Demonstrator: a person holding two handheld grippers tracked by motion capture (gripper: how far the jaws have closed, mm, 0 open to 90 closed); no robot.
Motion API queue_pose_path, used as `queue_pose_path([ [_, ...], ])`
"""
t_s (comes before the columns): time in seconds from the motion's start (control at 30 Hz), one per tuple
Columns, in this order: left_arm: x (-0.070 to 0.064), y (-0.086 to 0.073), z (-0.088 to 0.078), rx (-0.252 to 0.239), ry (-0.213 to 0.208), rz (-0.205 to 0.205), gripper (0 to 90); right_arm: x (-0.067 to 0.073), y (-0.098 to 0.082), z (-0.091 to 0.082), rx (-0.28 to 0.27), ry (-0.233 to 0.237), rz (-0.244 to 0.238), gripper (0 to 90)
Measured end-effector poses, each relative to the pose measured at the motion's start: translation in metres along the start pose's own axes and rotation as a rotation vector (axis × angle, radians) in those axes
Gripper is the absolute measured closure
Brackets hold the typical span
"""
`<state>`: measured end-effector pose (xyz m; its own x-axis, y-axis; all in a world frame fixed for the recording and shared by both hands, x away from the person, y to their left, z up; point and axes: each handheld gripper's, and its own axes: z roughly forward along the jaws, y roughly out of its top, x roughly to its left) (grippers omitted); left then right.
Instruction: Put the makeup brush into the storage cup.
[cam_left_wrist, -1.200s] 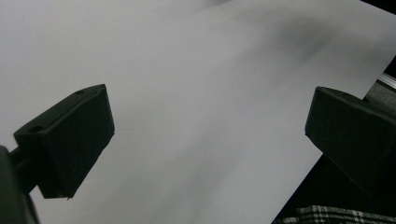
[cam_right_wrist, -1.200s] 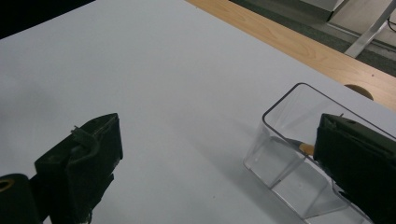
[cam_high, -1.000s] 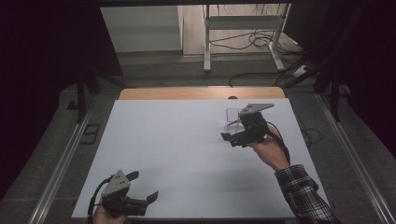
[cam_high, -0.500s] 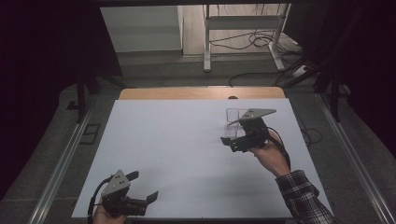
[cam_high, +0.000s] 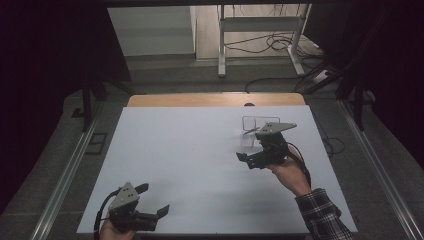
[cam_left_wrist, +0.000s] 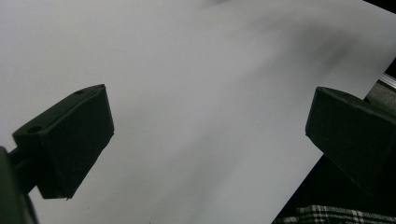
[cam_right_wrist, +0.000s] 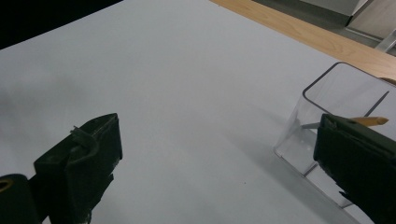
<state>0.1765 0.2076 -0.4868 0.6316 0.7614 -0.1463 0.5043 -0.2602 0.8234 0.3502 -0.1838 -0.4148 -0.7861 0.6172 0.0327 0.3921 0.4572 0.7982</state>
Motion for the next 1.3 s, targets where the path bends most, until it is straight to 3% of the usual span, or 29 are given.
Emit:
queue_pose_path([
  [0.87,0.0,0.0,-0.001,-0.005,0.001,0.006,1.7,0.007,-0.022,-0.007,0.008,0.014,0.008,0.4],
  [1.3,0.008,0.0,-0.007,-0.009,0.037,0.01,2.1,0.014,-0.028,-0.009,0.008,0.028,0.004,0.0],
])
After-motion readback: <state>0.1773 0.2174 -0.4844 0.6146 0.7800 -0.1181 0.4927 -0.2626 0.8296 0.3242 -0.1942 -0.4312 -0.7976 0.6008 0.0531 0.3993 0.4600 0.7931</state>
